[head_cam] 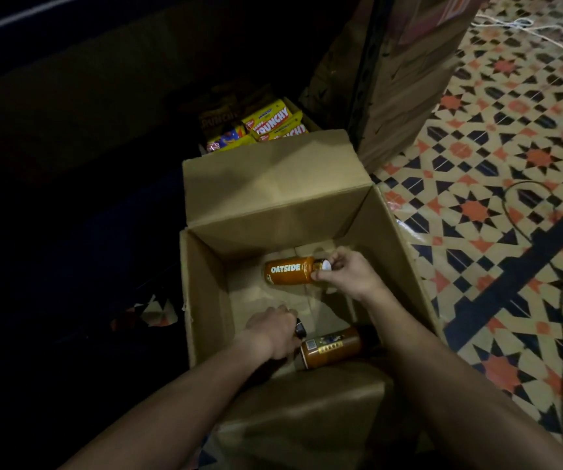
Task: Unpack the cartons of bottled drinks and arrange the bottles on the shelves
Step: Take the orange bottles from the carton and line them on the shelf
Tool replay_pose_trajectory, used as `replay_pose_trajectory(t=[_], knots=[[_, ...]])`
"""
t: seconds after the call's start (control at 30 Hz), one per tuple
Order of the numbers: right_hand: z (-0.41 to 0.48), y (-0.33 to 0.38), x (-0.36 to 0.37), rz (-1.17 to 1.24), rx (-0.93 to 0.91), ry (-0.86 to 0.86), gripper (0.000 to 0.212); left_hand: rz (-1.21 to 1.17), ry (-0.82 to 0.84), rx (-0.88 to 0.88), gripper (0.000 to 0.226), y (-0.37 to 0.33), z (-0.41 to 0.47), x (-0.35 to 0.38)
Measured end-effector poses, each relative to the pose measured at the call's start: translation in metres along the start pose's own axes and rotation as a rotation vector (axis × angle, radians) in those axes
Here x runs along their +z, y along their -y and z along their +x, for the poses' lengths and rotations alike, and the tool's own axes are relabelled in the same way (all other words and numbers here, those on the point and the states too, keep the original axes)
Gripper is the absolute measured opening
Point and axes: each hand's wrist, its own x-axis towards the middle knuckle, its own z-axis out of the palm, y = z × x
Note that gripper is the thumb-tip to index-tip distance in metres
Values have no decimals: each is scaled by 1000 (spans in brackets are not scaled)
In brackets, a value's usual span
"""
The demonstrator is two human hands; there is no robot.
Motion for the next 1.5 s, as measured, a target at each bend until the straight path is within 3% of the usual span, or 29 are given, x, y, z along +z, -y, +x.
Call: replay_pose_trajectory(t=[0.17, 0.27, 0.37, 0.5, 0.67, 0.9, 1.13, 1.23, 1.4, 1.5], knots=[[-7, -3, 3, 88, -130, -202, 31, 80, 7, -28, 59, -7, 15, 22], [-10, -8, 5, 145, -138, -245, 30, 80, -48, -54, 55, -8, 15, 22], [-13, -8, 6, 180, -115, -232, 33, -29, -72, -64, 41, -6, 9, 14], [-8, -5, 7, 110, -89, -206, 30, -183, -68, -86, 44, 5, -4, -10], [-4, 2, 13, -2, -107, -176, 32, -82, -17, -95, 38, 27, -23, -48], [-11, 12, 23, -56, -85, -122, 49, 148, -143, -145, 21, 46, -54, -44], [-33, 18, 28, -184, -99, -80, 47, -81, -230, -223, 27, 39, -60, -44], [-50, 27, 28, -199, -148, -93, 46, -165, -300, -203, 17, 40, -65, -44], [-71, 47, 17, -137, -237, -194, 43, -222, -429, -144, 39, 37, -82, -65], [-90, 66, 10, -113, -306, -211, 52, -334, -473, -56, 38, 39, -99, -93]])
